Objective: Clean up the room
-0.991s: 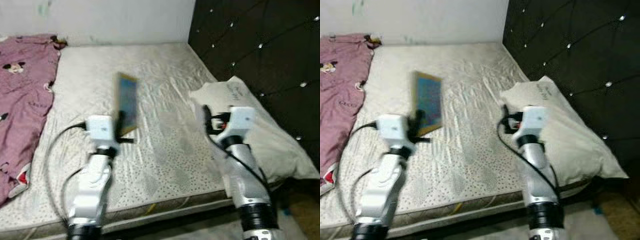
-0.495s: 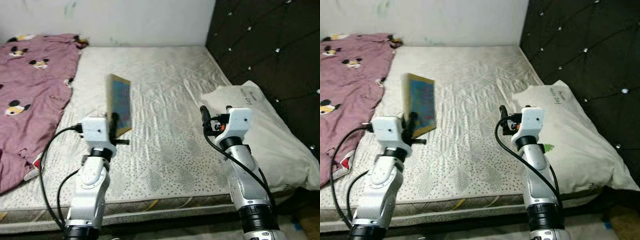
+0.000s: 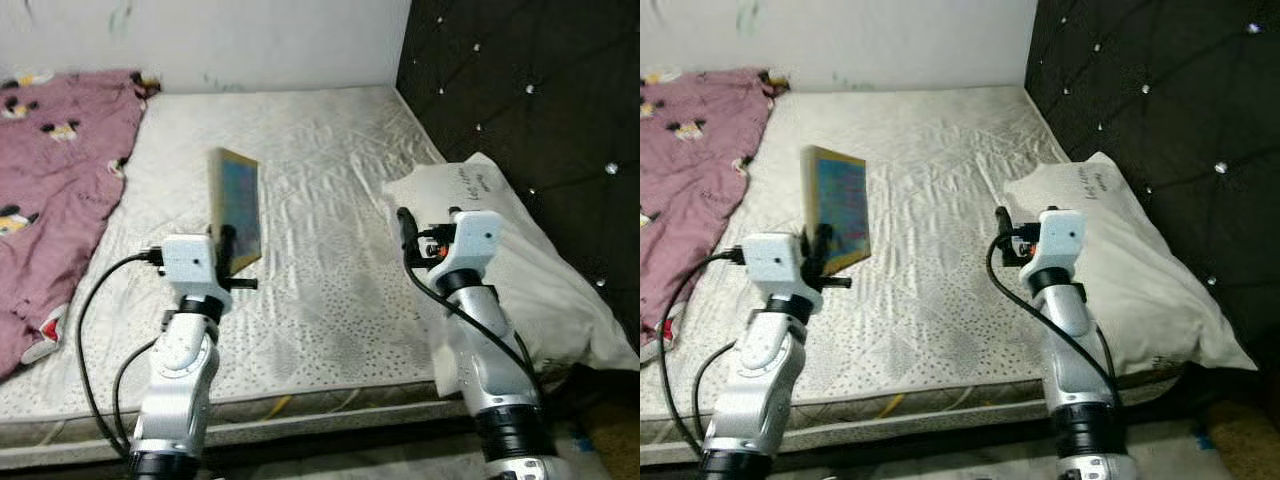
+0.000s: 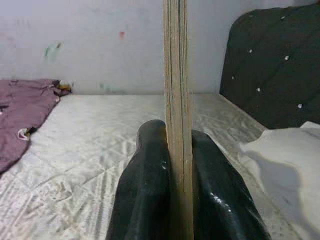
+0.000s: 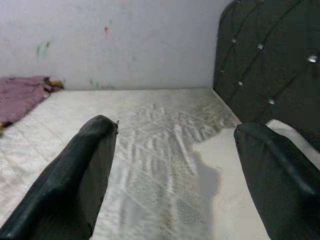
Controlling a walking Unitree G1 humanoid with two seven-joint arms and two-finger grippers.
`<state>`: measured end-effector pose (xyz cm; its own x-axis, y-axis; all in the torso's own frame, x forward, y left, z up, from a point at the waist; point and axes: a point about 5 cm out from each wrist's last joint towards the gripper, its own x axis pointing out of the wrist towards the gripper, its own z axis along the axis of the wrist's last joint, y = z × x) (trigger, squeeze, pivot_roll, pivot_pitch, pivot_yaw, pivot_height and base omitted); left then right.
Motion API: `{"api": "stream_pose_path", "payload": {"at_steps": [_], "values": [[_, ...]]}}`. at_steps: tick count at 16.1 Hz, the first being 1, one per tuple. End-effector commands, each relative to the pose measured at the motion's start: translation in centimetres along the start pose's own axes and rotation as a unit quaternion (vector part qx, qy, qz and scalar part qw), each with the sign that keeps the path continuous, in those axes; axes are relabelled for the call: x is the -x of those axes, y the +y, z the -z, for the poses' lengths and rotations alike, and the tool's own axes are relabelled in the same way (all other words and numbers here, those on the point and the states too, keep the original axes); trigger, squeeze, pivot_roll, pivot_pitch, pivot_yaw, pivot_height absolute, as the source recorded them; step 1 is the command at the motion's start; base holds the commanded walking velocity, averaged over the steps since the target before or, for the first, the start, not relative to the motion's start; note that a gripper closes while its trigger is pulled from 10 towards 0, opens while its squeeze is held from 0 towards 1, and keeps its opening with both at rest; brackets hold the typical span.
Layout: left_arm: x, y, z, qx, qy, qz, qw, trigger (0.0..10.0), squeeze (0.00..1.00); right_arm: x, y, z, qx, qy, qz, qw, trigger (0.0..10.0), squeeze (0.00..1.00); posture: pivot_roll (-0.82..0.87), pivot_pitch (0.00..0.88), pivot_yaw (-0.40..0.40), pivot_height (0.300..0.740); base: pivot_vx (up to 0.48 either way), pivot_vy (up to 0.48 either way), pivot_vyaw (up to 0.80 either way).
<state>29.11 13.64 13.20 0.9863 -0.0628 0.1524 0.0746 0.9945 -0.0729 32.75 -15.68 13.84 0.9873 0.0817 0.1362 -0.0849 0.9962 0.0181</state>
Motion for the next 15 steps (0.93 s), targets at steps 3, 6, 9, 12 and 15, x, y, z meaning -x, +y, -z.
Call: {"api": "stream_pose_path", "payload": {"at_steps": [3,6,9,12,15], "values": [[-0.35,-0.54,-0.96,0.001,-0.023,0.013,1.000,10.0,0.00,-0.07,-0.02,-0.07,0.000,-0.001,0.002,1.000,10.0,0.00,-0.08,0.045,-0.019,0.740,0.000,-0.308,0.00],[-0.35,-0.58,-0.96,0.002,-0.023,0.014,1.000,10.0,0.00,-0.02,0.02,0.01,-0.001,0.000,0.004,1.000,10.0,0.00,-0.08,0.048,-0.018,0.740,0.000,-0.205,0.00],[-0.31,-0.59,-1.02,0.012,-0.027,0.016,0.999,10.0,0.00,0.01,0.03,0.06,-0.002,0.000,0.004,1.000,10.0,0.00,-0.08,0.051,-0.018,0.740,0.000,0.000,0.00],[-0.17,-0.86,-1.20,0.018,-0.034,0.038,0.999,10.0,0.00,0.02,-0.02,0.10,-0.002,0.001,0.006,1.000,10.0,0.00,-0.08,0.054,-0.018,0.740,0.000,0.000,0.00],[-0.07,-1.03,-1.37,0.023,-0.039,0.049,0.998,10.0,0.00,0.01,0.00,0.08,-0.003,0.001,0.006,1.000,10.0,0.00,-0.08,0.056,-0.018,0.740,0.223,0.000,0.00]]}}
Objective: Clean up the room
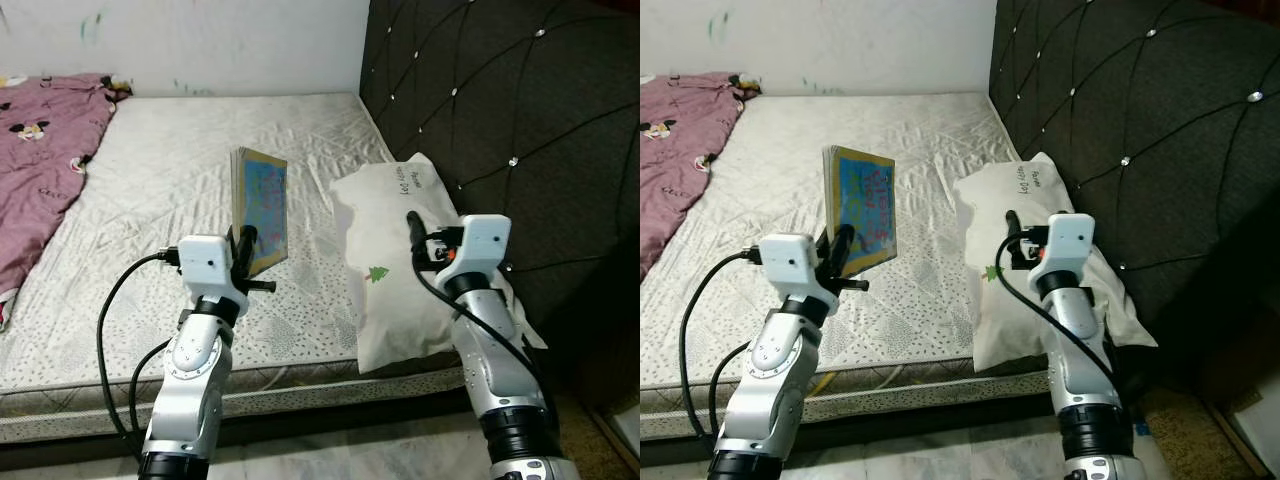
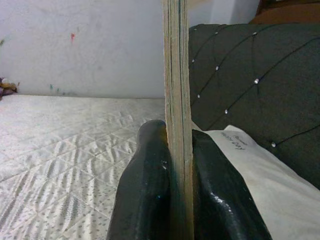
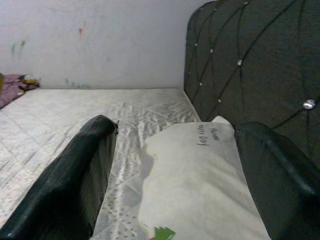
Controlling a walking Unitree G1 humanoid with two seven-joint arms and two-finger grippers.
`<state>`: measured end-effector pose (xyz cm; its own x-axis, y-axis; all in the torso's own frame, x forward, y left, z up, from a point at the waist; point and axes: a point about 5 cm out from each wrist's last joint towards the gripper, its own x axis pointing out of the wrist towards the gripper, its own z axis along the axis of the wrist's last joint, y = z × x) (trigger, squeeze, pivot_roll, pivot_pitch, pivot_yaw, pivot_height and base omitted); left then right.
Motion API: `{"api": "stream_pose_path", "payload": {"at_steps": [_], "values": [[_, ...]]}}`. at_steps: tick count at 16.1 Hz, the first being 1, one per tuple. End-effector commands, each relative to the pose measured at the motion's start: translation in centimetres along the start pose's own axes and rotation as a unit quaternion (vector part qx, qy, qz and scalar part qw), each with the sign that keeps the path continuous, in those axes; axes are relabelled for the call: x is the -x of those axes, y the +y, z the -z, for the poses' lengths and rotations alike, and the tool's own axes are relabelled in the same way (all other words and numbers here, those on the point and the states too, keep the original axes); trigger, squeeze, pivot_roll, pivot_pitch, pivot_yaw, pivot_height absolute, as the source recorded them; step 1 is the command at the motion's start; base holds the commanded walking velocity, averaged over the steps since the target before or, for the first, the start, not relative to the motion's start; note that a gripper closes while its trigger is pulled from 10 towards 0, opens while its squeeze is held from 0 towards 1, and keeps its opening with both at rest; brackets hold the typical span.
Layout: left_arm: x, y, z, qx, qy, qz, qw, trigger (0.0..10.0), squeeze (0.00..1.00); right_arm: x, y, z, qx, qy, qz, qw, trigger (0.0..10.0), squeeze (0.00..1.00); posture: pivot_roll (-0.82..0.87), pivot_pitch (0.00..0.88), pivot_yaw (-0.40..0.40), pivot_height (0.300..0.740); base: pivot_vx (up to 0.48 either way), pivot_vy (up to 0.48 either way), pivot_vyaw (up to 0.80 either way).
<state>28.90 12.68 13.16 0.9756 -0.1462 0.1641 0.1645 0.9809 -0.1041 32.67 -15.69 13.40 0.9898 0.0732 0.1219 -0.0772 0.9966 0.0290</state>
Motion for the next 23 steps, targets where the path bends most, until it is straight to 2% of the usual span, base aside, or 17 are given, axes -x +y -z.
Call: {"api": "stream_pose_path", "payload": {"at_steps": [1,12,19,23], "values": [[-0.24,-0.12,-1.46,-0.001,-0.037,0.008,0.999,10.0,0.00,-0.14,0.02,-0.34,0.001,-0.006,0.001,1.000,10.0,0.00,-0.08,0.056,-0.018,0.740,0.349,0.000,0.00],[-0.23,-0.18,-1.43,0.004,-0.037,0.012,0.999,10.0,0.00,-0.20,0.04,-0.29,0.005,-0.005,-0.001,1.000,10.0,0.00,-0.08,0.058,-0.020,0.740,0.367,0.000,0.00],[-0.43,0.18,-0.96,0.003,-0.019,-0.027,0.999,10.0,0.00,-0.16,0.02,-0.12,0.006,-0.002,-0.001,1.000,10.0,0.00,-0.08,0.054,-0.018,0.740,0.000,0.000,0.00],[-0.61,0.08,-1.02,0.013,-0.019,-0.018,1.000,10.0,0.00,-0.27,-0.06,-0.20,0.005,-0.004,-0.001,1.000,10.0,0.00,-0.08,0.045,-0.016,0.740,0.000,0.427,0.00]]}}
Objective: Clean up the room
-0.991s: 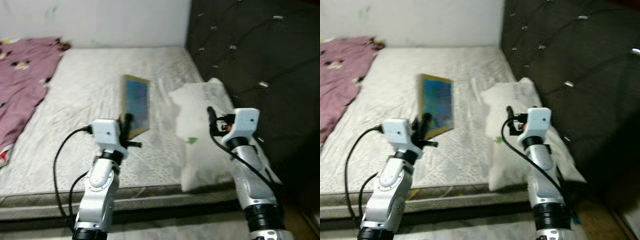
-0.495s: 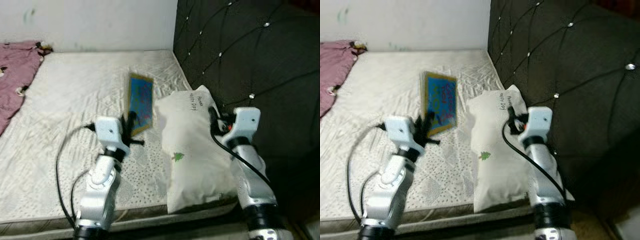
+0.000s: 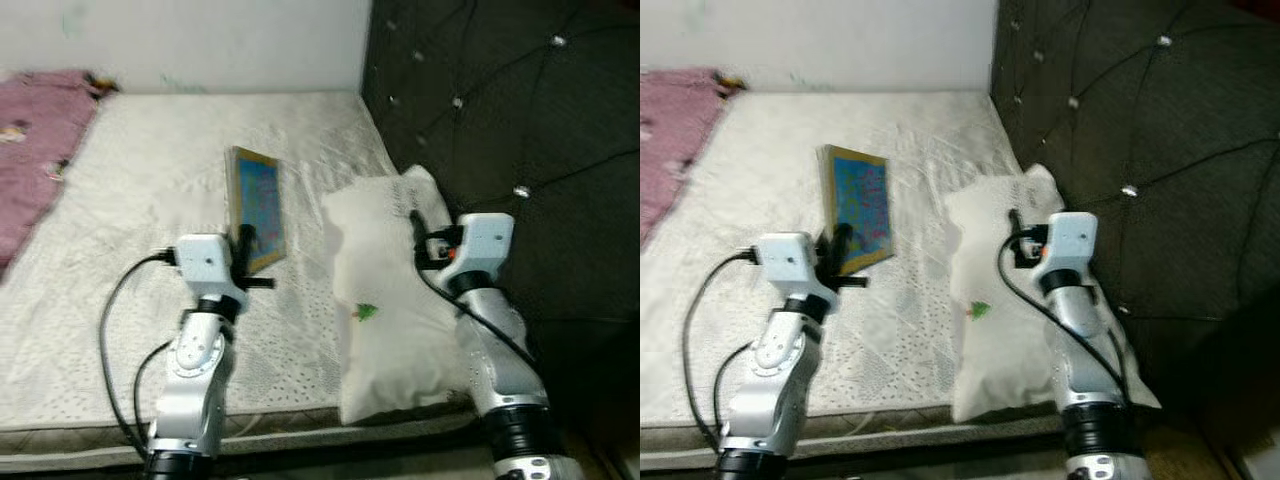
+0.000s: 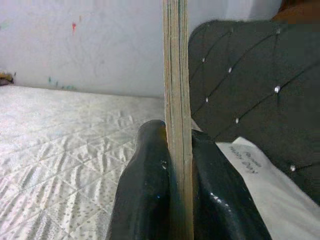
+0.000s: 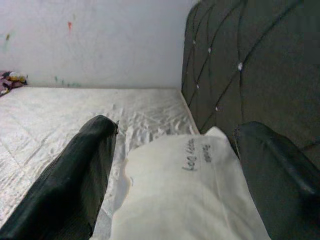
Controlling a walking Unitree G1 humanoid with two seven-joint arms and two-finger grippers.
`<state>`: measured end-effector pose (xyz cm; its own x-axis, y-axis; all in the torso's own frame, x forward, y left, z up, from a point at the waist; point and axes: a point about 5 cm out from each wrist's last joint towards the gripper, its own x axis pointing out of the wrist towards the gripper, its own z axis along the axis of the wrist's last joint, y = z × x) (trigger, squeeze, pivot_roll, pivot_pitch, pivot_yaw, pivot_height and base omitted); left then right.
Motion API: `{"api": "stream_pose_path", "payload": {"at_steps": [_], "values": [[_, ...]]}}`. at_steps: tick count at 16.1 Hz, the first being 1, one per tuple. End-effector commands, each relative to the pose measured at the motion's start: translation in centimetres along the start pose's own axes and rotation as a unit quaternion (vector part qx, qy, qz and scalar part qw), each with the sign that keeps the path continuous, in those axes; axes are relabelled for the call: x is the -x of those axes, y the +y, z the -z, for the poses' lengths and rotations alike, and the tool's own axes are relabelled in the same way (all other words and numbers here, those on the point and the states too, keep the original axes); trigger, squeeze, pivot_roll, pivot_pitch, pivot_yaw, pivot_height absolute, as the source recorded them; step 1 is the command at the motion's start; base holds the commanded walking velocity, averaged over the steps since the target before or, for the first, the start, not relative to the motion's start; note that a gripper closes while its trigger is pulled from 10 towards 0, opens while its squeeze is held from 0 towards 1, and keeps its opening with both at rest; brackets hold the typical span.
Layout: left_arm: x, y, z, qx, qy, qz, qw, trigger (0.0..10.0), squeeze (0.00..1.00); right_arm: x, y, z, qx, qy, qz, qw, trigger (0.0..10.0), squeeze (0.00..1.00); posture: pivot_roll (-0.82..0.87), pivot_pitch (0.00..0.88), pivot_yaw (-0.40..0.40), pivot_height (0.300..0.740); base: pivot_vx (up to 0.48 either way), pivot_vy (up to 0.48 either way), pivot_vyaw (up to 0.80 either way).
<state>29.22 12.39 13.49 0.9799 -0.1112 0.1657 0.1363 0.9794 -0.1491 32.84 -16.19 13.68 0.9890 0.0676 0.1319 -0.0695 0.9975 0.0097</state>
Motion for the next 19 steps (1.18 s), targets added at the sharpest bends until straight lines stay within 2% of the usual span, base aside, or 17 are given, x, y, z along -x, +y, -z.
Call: {"api": "stream_pose_path", "payload": {"at_steps": [1,6,10,13,17,19], "values": [[-0.21,0.31,-0.77,-0.005,-0.016,-0.001,1.000,10.0,0.00,-0.09,0.43,0.08,-0.005,0.001,-0.004,1.000,10.0,0.00,-0.08,0.044,-0.016,0.740,0.000,0.480,0.00],[-0.22,0.26,-0.85,-0.005,-0.020,0.004,1.000,10.0,0.00,-0.10,0.44,0.10,-0.005,0.002,-0.006,1.000,10.0,0.00,-0.08,0.042,-0.018,0.740,0.000,0.452,0.00],[-0.20,0.21,-0.91,-0.006,-0.022,0.006,1.000,10.0,0.00,-0.18,0.50,0.14,-0.009,0.005,-0.008,1.000,10.0,0.00,-0.08,0.044,-0.020,0.740,0.000,0.000,0.00],[-0.12,0.19,-0.87,-0.006,-0.021,0.004,1.000,10.0,0.00,-0.09,0.60,0.35,-0.015,0.009,-0.009,1.000,10.0,0.00,-0.08,0.046,-0.021,0.740,0.000,0.000,-0.72],[-0.18,0.30,-0.86,-0.006,-0.020,0.001,1.000,10.0,0.00,-0.11,0.55,0.44,-0.013,0.012,-0.008,1.000,10.0,0.00,-0.08,0.051,-0.020,0.740,0.000,0.000,0.00],[-0.18,0.58,-0.75,0.018,-0.014,-0.006,1.000,10.0,0.00,-0.16,0.42,0.46,-0.011,0.013,-0.008,1.000,10.0,0.00,-0.08,0.049,-0.019,0.740,0.000,0.000,0.00]]}}
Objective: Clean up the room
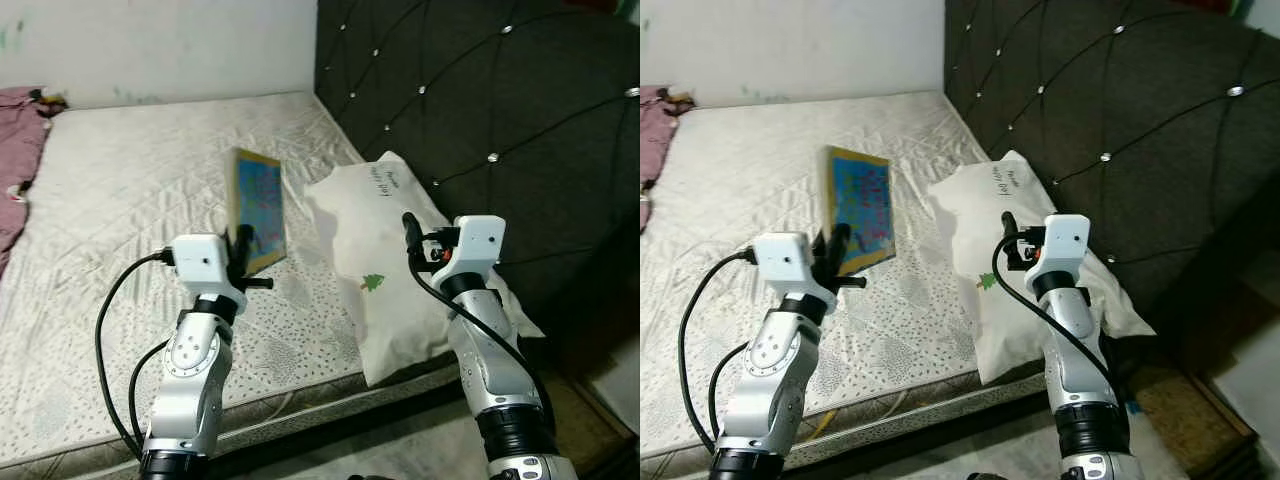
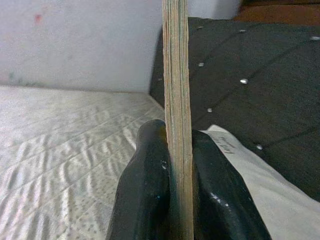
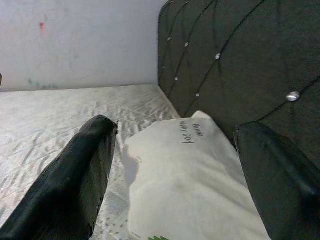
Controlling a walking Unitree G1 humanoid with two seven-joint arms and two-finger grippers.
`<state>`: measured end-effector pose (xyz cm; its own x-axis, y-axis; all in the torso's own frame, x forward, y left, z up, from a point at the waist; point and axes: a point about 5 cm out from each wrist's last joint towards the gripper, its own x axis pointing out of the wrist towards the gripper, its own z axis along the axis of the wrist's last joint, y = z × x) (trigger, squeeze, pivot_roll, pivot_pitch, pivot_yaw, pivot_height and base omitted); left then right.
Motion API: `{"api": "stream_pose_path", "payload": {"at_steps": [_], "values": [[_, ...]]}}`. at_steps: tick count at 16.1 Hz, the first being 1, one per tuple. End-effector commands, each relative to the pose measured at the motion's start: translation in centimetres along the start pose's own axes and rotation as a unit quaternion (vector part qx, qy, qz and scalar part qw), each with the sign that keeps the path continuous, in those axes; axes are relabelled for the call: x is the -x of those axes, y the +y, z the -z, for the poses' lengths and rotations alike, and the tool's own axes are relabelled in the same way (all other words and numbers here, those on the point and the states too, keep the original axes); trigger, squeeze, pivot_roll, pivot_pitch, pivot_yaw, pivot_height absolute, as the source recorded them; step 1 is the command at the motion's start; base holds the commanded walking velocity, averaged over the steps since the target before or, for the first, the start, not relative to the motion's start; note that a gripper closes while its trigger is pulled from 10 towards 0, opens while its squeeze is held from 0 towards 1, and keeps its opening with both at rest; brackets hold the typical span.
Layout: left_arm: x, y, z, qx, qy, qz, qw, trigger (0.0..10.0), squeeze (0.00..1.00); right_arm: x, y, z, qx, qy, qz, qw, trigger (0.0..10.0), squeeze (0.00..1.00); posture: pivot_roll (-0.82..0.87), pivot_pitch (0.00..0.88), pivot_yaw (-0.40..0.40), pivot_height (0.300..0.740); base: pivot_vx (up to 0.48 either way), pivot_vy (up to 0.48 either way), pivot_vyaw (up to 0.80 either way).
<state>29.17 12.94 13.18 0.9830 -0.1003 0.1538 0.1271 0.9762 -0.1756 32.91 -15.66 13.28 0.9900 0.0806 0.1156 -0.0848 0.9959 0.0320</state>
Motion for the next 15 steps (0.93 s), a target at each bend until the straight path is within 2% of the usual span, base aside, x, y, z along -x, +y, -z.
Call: {"api": "stream_pose_path", "payload": {"at_steps": [1,7,8,10,11,13,15], "values": [[-0.4,0.1,-0.8,0.013,-0.015,-0.005,1.000,10.0,0.00,-0.2,-0.2,0.1,0.002,0.005,-0.001,1.000,10.0,0.00,-0.08,0.046,-0.018,0.740,0.000,0.000,0.00],[0.5,1.8,-0.3,0.047,0.005,-0.063,0.997,10.0,0.00,0.4,-0.7,0.2,-0.014,0.009,0.001,1.000,10.0,0.00,-0.06,0.056,-0.029,0.740,0.000,0.000,0.00],[1.3,2.6,-0.3,0.025,0.005,-0.074,0.997,10.0,0.00,0.5,-0.4,0.4,-0.033,0.014,-0.009,0.999,10.0,0.00,-0.04,0.055,-0.050,0.740,0.000,0.000,0.00],[2.6,3.8,-0.5,0.008,0.007,-0.100,0.995,10.0,0.00,0.9,0.2,0.2,-0.044,0.016,-0.028,0.999,10.0,0.00,-0.02,0.078,-0.053,0.740,0.000,0.000,0.00],[4.1,4.5,-0.1,-0.005,0.020,-0.114,0.993,10.0,0.00,1.5,0.5,0.5,-0.046,0.021,-0.036,0.998,10.0,0.00,-0.01,0.089,-0.051,0.740,0.000,0.000,0.00],[5.6,5.0,0.4,-0.017,0.036,-0.124,0.991,10.0,0.00,2.4,0.2,1.3,-0.050,0.036,-0.027,0.998,10.0,0.00,-0.01,0.099,-0.048,0.740,0.000,0.000,0.00],[6.2,4.9,0.3,-0.021,0.040,-0.119,0.992,10.0,0.00,2.9,0.3,1.5,-0.054,0.039,-0.026,0.997,10.0,0.00,-0.01,0.105,-0.047,0.740,0.000,0.000,0.00]]}}
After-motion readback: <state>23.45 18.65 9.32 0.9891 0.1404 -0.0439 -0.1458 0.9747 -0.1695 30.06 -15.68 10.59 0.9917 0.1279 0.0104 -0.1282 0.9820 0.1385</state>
